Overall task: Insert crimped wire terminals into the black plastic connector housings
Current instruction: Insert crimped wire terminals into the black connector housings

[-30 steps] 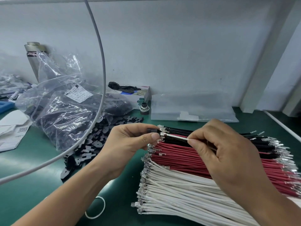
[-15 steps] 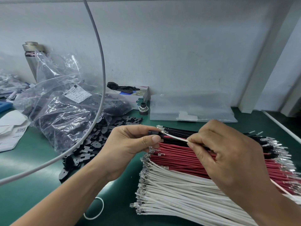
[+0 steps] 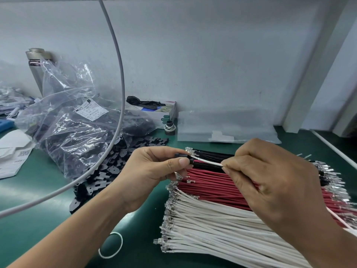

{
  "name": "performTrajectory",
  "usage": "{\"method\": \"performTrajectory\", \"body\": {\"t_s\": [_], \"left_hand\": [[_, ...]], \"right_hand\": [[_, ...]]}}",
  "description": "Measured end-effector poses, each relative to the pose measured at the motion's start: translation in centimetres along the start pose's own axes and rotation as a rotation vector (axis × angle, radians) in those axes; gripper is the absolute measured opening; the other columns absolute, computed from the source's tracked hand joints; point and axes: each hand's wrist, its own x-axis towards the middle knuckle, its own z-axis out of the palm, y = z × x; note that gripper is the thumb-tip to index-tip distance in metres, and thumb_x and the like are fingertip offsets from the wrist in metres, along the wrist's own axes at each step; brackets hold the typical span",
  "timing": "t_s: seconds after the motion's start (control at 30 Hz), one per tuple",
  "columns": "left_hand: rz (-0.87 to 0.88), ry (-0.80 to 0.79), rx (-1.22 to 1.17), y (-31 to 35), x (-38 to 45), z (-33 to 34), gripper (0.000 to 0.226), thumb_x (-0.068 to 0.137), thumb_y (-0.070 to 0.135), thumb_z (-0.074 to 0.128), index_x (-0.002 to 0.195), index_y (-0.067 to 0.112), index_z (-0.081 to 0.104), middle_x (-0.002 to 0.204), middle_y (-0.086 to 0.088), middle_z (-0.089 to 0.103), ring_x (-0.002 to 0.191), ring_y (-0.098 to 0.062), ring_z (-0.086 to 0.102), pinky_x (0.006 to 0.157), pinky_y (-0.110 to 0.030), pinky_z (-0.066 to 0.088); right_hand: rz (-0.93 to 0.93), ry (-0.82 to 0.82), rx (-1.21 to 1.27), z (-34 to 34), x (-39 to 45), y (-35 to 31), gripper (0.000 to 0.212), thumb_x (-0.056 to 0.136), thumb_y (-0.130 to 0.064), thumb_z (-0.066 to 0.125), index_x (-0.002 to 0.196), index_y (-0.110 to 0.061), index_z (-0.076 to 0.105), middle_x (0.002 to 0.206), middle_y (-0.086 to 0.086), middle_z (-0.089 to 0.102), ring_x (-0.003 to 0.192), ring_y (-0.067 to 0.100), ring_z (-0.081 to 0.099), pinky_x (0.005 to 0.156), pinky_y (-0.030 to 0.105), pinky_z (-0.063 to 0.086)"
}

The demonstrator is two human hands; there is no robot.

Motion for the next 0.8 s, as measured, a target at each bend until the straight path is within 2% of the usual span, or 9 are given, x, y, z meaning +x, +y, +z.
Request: {"method": "performTrajectory", "body": {"t_s": [0.27, 0.37, 0.57, 0.8], "left_hand": [[-0.022, -0.041, -0.014, 0.43, -0.2, 0.12, 0.024, 0.071, 0.017, 0.085, 0.092, 0.006, 0.082, 0.084, -0.016, 0.077, 0.07, -0.019, 0.07, 0.061, -0.022, 0.053], [-0.026, -0.044, 0.002, 0.53, -0.29, 0.22, 0.027, 0.07, 0.018, 0.084, 0.092, 0.005, 0.081, 0.083, -0.017, 0.076, 0.07, -0.019, 0.069, 0.061, -0.022, 0.053], [0.007, -0.037, 0.003, 0.81, -0.33, 0.15, 0.028, 0.065, 0.021, 0.083, 0.092, 0.012, 0.083, 0.084, -0.014, 0.077, 0.071, -0.017, 0.07, 0.064, -0.023, 0.054], [0.034, -0.052, 0.036, 0.7, -0.42, 0.17, 0.032, 0.065, 0.02, 0.085, 0.095, 0.009, 0.083, 0.085, -0.016, 0.078, 0.073, -0.018, 0.071, 0.065, -0.022, 0.055]], "right_hand": [[-0.031, -0.03, -0.041, -0.1, -0.09, 0.02, 0.011, 0.093, -0.018, 0.068, 0.083, -0.017, 0.074, 0.078, -0.006, 0.059, 0.064, 0.018, 0.056, 0.048, 0.031, 0.045], [-0.031, -0.016, -0.031, -0.2, 0.01, 0.05, 0.012, 0.092, -0.017, 0.069, 0.083, -0.015, 0.075, 0.077, -0.005, 0.059, 0.063, 0.018, 0.056, 0.048, 0.03, 0.045], [0.07, -0.033, 0.134, -0.33, 0.2, 0.15, 0.009, 0.088, -0.025, 0.071, 0.085, -0.02, 0.079, 0.078, -0.011, 0.061, 0.067, 0.01, 0.059, 0.054, 0.032, 0.05], [0.106, -0.033, 0.104, 0.45, -0.16, -0.56, 0.01, 0.091, -0.023, 0.07, 0.085, -0.021, 0.077, 0.079, -0.011, 0.059, 0.067, 0.011, 0.058, 0.055, 0.032, 0.05]]}}
